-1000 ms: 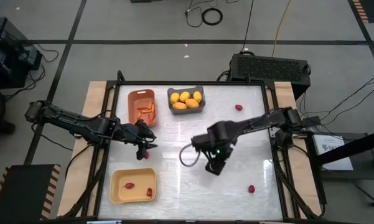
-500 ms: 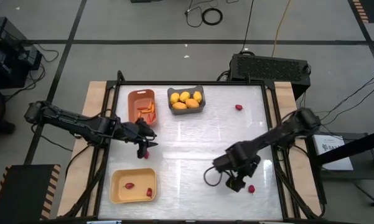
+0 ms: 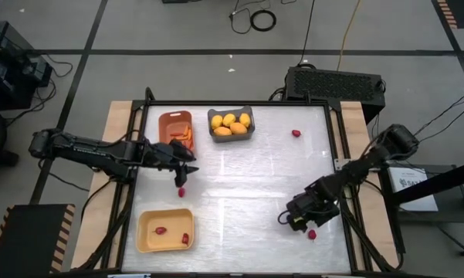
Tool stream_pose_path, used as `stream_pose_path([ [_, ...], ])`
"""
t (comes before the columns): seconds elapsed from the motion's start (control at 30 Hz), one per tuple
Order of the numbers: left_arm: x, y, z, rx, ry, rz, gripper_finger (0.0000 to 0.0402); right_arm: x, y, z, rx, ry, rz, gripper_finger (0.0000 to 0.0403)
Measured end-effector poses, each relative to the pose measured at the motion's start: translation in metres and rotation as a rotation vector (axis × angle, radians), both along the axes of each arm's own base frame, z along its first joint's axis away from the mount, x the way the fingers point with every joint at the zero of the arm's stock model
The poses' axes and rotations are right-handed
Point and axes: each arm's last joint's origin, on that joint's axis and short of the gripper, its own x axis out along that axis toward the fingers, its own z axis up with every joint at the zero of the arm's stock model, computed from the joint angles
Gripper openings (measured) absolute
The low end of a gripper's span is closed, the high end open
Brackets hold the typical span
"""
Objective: Sort produce into baskets
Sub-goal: Put the red chili pepper into the yellow bin
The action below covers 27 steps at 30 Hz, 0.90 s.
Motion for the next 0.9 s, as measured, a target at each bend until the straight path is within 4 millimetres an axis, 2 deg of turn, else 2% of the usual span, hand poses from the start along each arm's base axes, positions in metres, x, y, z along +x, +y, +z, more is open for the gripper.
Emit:
stream_pose_path([
  [0.33, 0.000, 0.008, 0.000, -0.010, -0.001, 0.039, 0.0207, -0.015, 0.011, -0.011, 0.001, 0.035, -0.009, 0.0265],
  [0.7, 0.000, 0.009, 0.000, -0.014, -0.002, 0.049, 0.0207, -0.018, 0.017, -0.012, -0.015, 0.034, -0.020, 0.0195],
  [0.9, 0.000, 0.009, 0.000, -0.011, -0.001, 0.046, 0.0207, -0.016, 0.018, -0.018, -0.039, 0.042, -0.026, 0.0149],
])
